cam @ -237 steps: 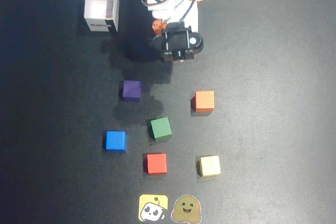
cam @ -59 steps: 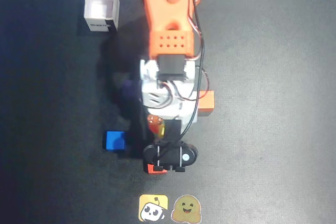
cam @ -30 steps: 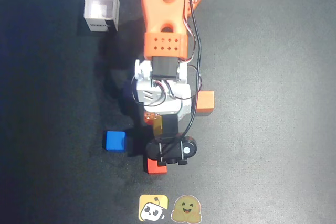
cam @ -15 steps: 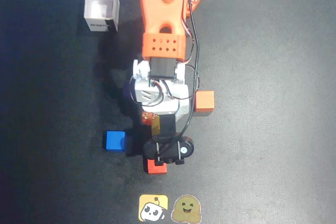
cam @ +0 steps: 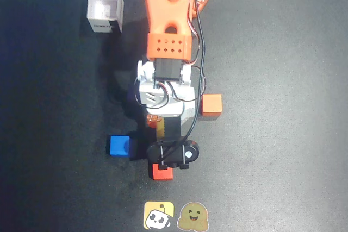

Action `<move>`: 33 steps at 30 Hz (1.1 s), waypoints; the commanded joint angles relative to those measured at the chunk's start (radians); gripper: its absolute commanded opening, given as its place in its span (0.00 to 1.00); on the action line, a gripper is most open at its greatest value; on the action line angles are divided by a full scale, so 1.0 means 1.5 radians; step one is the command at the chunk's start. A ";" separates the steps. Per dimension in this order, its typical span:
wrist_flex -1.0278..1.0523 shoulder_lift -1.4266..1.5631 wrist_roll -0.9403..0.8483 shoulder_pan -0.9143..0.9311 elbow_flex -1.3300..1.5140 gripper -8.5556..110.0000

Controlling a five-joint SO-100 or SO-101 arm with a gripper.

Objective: Put the yellow cube on top of the green cube.

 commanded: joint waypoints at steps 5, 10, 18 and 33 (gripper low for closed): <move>-0.005 0.040 0.011 0.003 0.000 0.21; -0.005 0.041 0.014 0.002 -0.006 0.25; -0.009 0.064 0.019 -0.004 -0.010 0.25; 0.022 0.283 -0.008 -0.011 0.078 0.24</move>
